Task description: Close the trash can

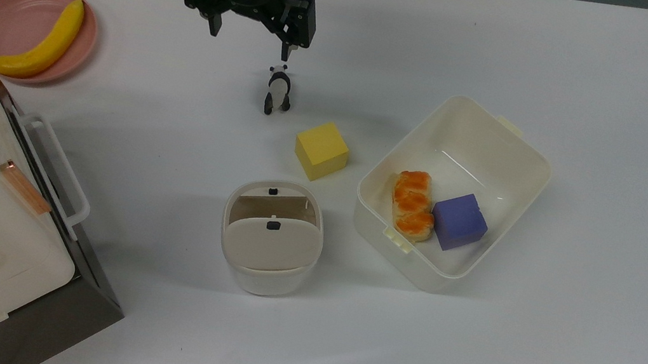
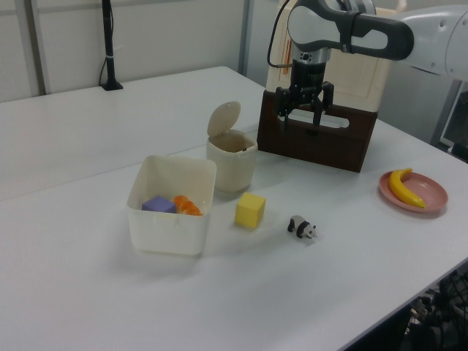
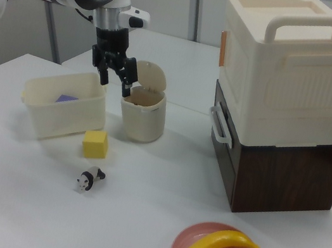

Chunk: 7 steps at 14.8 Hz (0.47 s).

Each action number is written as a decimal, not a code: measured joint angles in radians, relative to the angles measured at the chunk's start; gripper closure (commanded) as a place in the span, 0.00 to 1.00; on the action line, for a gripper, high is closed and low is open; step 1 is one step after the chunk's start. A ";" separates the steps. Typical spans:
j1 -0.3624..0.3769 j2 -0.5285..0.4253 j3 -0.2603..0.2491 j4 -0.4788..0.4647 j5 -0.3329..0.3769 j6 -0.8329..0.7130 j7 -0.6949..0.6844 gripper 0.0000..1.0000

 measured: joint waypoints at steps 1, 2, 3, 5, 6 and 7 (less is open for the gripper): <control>0.000 0.000 0.000 -0.002 0.000 0.000 0.000 0.00; 0.001 0.001 0.001 -0.002 0.000 0.000 0.000 0.00; 0.002 0.003 0.001 -0.003 0.000 0.000 0.000 0.00; 0.003 0.005 0.001 -0.004 0.000 0.000 -0.001 0.00; 0.004 0.005 0.001 -0.004 0.000 0.000 -0.003 0.06; 0.004 0.005 0.001 -0.004 0.000 0.000 -0.005 0.24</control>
